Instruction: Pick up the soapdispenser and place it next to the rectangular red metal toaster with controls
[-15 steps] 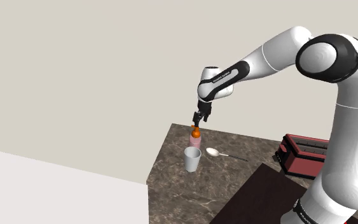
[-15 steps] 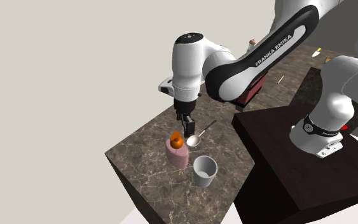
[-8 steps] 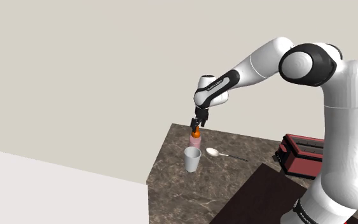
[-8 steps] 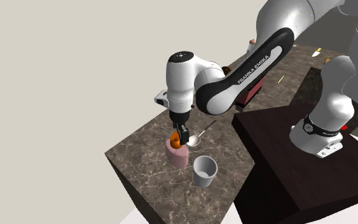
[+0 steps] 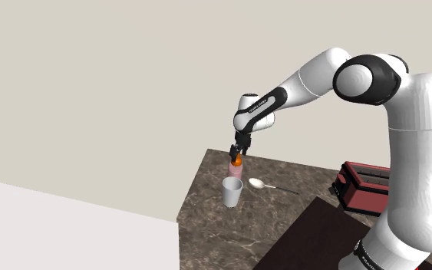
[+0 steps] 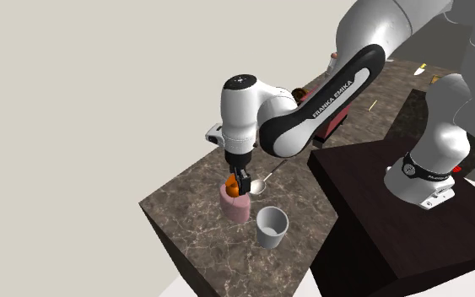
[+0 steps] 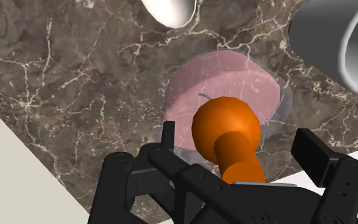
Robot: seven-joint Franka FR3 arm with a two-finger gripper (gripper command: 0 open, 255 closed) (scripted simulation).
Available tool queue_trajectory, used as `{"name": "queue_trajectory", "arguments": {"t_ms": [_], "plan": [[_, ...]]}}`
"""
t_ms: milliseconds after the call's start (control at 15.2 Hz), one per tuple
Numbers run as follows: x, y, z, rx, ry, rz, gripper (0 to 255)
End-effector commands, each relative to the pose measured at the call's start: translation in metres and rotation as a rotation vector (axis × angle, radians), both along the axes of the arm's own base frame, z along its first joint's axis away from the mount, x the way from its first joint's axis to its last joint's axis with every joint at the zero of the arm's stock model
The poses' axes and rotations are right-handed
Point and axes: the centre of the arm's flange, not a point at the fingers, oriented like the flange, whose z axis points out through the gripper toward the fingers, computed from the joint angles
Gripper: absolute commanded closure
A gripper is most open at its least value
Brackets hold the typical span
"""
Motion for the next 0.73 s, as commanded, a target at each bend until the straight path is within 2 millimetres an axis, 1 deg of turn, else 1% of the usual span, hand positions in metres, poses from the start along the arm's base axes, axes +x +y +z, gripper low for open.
{"name": "queue_trajectory", "arguments": {"t_ms": [0,66,132,660], "plan": [[0.0,0.0,-0.0001,0.0,0.0,0.0,0],[0.0,0.0,0.0,0.0,0.0,0.0,0],[0.0,0.0,0.0,0.0,0.0,0.0,255],[0.0016,0.0003,-0.0007,0.0,0.0,0.0,255]]}}
